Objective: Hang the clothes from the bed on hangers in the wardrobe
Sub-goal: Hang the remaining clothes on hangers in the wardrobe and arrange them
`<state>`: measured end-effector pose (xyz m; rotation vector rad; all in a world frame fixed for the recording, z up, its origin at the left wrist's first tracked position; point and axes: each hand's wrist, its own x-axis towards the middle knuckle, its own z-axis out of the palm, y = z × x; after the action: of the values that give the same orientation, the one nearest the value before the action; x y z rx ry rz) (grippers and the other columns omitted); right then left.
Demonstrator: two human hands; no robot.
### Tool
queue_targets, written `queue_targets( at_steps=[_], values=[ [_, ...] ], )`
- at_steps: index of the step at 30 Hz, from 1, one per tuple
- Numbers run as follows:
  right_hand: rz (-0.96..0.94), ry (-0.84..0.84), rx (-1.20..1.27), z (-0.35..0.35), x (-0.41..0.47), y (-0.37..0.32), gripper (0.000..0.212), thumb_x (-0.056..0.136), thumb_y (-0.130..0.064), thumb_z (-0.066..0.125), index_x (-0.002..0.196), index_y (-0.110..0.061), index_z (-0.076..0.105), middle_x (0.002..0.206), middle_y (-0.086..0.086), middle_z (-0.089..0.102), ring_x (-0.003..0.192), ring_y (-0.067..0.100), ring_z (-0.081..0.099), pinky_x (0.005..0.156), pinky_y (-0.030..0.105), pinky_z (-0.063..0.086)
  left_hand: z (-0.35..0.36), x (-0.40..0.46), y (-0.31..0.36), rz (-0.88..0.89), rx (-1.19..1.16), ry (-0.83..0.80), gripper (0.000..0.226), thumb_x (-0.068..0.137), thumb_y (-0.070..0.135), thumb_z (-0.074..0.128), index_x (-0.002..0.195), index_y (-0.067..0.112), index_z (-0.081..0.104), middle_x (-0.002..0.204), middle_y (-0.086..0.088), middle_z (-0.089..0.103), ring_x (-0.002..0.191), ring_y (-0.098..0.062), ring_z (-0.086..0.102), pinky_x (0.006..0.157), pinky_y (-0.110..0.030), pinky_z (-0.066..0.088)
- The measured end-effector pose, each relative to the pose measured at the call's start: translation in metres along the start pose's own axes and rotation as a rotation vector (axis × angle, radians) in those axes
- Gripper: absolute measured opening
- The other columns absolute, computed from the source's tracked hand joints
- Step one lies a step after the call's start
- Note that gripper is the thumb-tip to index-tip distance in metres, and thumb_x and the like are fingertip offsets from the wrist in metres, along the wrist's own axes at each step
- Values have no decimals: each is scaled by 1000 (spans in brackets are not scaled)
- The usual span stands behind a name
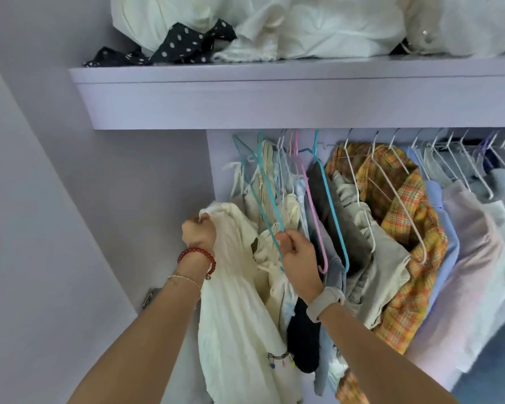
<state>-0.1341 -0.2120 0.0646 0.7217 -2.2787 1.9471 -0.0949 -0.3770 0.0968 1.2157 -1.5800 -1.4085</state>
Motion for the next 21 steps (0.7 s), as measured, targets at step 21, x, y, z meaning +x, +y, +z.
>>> queue_targets(
  at_steps=[21],
  values=[
    [369, -78, 371, 57, 41, -27, 27, 96, -5, 34, 81, -19, 52, 62, -2, 40, 36, 0, 35, 38, 16, 30, 33, 99, 16, 139, 355, -245, 28, 96, 15, 41, 104, -2, 62, 109, -15, 61, 101, -28, 55, 89, -30, 39]
  ],
)
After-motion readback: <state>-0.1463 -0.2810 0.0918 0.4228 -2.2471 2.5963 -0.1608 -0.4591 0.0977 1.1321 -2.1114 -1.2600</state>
